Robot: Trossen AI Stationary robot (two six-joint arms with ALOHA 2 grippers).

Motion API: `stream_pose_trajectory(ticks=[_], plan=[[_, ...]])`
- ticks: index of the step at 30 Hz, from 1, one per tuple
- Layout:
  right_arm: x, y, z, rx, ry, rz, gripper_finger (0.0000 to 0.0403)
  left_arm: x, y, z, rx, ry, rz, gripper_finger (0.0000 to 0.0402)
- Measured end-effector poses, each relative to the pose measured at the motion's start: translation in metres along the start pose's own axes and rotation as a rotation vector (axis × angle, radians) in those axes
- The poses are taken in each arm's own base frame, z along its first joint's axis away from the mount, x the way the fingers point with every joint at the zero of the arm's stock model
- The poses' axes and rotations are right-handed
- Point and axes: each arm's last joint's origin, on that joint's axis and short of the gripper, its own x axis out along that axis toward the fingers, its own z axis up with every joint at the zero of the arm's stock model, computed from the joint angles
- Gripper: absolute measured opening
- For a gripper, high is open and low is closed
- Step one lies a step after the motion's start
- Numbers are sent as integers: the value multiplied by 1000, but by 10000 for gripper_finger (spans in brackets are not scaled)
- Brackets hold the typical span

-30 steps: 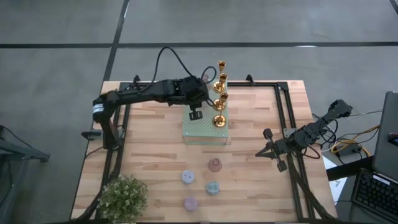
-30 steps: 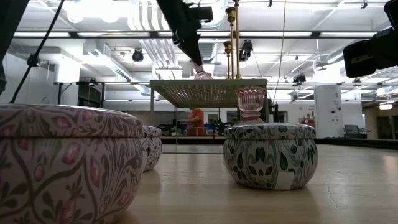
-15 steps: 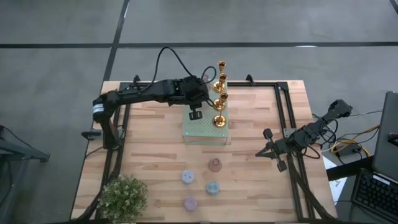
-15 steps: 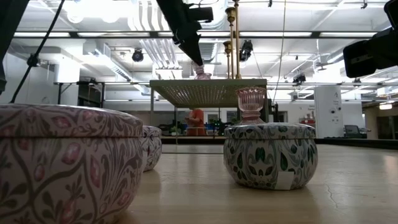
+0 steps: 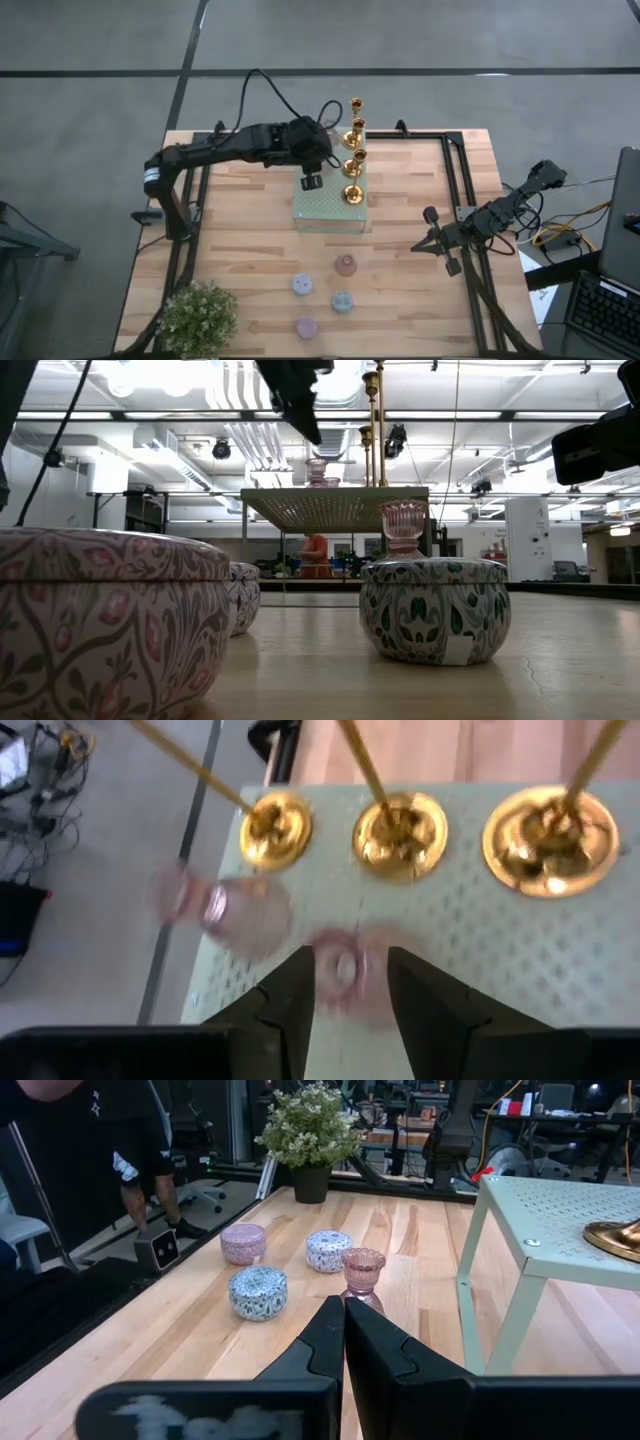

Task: Pick & Place candle stick holders
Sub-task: Put the bottom pink candle holder on the shelf aligned with other pink candle holder

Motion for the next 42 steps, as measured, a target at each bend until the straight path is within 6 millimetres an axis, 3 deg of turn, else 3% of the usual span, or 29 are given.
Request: stream_pose_trajectory(ticks=[8,16,24,42], plan=[[0,0,0,0,-1,0,8,-1,0,-18,-68,145,93,131],[0,0,0,0,0,0,8,35,-10,-36,-74,179,100,131],[0,0,0,0,0,0,8,58,-20,-50,-42,172,108,131],[0,0,0,0,0,0,8,67,-23,-47,-102,72,104,131]])
